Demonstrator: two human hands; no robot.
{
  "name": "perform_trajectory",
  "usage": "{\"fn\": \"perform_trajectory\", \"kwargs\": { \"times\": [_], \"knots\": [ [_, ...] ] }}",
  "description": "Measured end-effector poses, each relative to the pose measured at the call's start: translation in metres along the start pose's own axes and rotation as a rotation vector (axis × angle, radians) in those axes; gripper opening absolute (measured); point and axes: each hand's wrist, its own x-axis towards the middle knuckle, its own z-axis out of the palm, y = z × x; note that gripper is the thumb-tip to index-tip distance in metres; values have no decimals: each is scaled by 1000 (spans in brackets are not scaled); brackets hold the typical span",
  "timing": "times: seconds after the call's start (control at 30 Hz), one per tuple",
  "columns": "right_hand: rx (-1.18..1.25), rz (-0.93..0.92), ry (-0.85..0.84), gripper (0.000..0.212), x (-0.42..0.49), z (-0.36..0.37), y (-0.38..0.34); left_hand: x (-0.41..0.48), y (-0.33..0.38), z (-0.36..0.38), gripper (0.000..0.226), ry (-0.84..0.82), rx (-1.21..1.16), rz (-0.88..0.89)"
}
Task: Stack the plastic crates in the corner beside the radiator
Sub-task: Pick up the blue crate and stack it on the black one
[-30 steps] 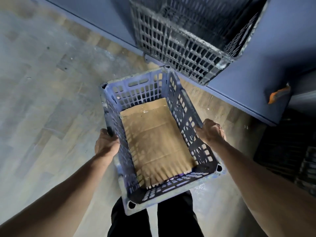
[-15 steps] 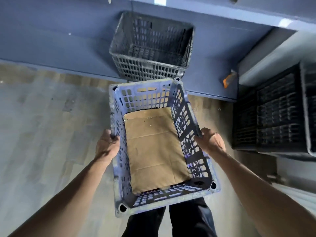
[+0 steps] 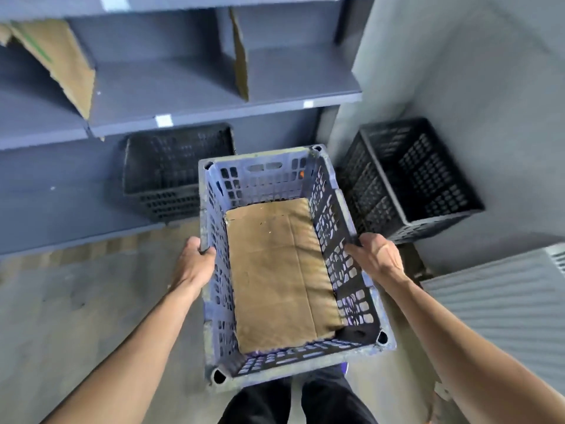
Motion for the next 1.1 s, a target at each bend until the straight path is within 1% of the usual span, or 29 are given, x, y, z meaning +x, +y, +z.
{"fn": "perform_trajectory", "kwargs": {
  "times": [0.17, 0.3, 0.43, 0.57, 0.67, 0.77, 0.87, 1.1],
  "knots": [
    [70, 45, 142, 30, 0, -80, 43, -31, 94, 20, 25, 1, 4, 153],
    [136, 76, 242, 27, 3, -130, 74, -54, 154, 38, 26, 10, 17, 224],
    [146, 86, 276, 28, 20, -185, 116, -84, 217, 60, 24, 34, 59, 312],
    [115, 100, 313, 30, 39, -231, 151, -111, 272, 85, 27, 99, 123, 392],
    [146, 125, 370, 33, 48, -257, 172, -126, 305, 103, 28, 125, 178, 436],
    [154, 139, 410, 30, 56, -279, 190, -133, 331, 117, 30, 130, 213, 489],
    [149, 162, 443, 37, 68, -298, 206, -135, 361, 130, 31, 125, 227, 530],
    [164, 171, 481, 33, 112, -332, 217, -110, 424, 156, 30, 93, 212, 560]
  ]
}}
